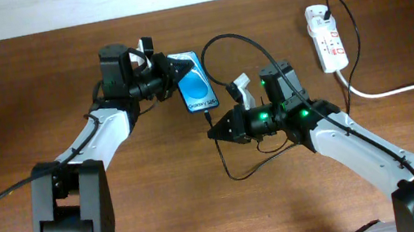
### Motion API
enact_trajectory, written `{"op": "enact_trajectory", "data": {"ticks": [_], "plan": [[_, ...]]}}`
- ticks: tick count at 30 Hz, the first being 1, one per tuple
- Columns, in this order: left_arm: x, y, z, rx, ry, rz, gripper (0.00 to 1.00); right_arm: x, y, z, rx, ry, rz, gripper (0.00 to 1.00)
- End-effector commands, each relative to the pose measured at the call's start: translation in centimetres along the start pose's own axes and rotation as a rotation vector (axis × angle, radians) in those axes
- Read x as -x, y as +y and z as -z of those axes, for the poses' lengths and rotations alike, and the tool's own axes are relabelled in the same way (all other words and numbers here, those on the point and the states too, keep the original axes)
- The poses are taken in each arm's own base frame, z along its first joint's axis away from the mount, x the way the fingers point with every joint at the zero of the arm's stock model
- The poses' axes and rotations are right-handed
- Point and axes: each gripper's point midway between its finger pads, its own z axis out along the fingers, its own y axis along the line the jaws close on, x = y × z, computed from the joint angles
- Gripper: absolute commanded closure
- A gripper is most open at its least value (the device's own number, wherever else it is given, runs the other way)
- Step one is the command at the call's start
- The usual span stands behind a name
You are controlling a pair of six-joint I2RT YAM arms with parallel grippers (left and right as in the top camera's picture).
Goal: Plug charger to phone and switch on socket
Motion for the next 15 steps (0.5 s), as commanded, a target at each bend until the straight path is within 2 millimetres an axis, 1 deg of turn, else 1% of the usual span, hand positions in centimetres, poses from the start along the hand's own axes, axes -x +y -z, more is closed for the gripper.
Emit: {"op": "enact_trajectory", "data": {"ticks": [1, 15], "plan": [[-0.49, -1.9, 0.51, -0.043, 0.021, -0.034, 1.0, 0.78, 0.33, 0.17, 0.004, -0.017, 0.028, 0.96], [-0.5, -1.91, 0.5, -0.043, 0.022, -0.034, 1.0, 0.54, 0.53, -0.22, 0.002, -0.012, 0.031, 0.96]]}}
